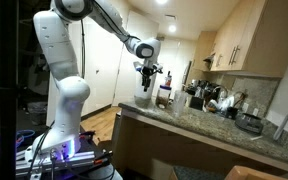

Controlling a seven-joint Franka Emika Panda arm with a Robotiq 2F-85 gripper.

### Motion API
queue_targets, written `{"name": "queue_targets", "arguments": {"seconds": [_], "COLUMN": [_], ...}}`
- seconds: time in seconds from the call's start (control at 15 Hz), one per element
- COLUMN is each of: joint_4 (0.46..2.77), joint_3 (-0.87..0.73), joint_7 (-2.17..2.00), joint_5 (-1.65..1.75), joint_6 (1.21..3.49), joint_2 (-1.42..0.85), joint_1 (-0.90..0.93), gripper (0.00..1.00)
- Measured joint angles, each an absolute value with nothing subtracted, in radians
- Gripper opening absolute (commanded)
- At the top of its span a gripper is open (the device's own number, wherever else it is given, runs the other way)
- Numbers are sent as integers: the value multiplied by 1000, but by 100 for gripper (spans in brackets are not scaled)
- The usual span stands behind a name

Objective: Move the white object forward.

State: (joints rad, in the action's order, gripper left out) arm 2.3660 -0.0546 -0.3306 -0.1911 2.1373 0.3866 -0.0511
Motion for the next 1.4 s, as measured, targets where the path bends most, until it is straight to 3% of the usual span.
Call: {"name": "queue_targets", "arguments": {"seconds": [0.67, 1.2, 1.4], "joint_4": [2386, 2245, 2227], "joint_3": [-18, 488, 506], "joint_7": [-567, -1254, -1292], "joint_5": [-210, -274, -251], "joint_6": [2218, 2434, 2437], "joint_2": [389, 319, 309], "joint_1": [-64, -218, -231], "gripper": [100, 100, 100]}}
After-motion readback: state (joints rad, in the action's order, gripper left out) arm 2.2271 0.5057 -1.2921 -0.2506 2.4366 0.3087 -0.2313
